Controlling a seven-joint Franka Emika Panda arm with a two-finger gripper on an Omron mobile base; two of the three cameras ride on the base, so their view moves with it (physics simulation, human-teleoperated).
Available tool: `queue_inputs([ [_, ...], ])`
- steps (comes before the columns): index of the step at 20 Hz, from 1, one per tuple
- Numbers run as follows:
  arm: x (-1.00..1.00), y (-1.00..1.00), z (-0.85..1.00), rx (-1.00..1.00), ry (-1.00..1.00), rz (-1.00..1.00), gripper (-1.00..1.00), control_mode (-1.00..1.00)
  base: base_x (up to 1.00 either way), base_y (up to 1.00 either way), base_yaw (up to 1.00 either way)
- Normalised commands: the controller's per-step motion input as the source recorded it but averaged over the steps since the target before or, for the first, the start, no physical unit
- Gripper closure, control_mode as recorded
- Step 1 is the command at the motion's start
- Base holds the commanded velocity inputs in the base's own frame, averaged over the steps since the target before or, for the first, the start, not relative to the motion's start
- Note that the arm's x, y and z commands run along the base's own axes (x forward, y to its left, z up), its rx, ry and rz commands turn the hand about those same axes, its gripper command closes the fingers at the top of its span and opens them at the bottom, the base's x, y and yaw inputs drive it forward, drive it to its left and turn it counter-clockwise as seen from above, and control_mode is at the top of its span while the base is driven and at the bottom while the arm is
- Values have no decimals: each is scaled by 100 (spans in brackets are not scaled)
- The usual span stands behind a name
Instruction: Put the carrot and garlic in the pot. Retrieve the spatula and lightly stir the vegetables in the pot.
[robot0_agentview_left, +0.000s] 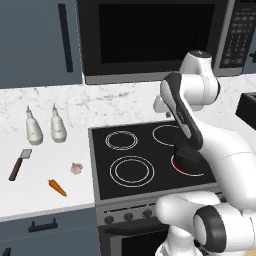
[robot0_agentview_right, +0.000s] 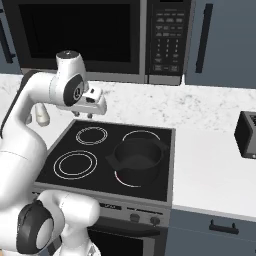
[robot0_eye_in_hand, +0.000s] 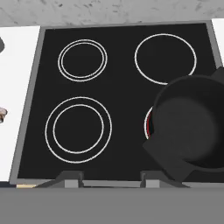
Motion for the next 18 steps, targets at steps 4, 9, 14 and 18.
queue_inputs([
  [4, -8, 26, -4, -4, 0, 0, -100, -100, 0, 0, 0],
  [9, -11, 89, -83, -3, 3, 2, -100, -100, 0, 0, 0],
  [14, 19, 100, -94, 2, 5, 24, -100, -100, 0, 0, 0],
  [18, 52, 100, -75, -3, 2, 15, -100, -100, 0, 0, 0],
])
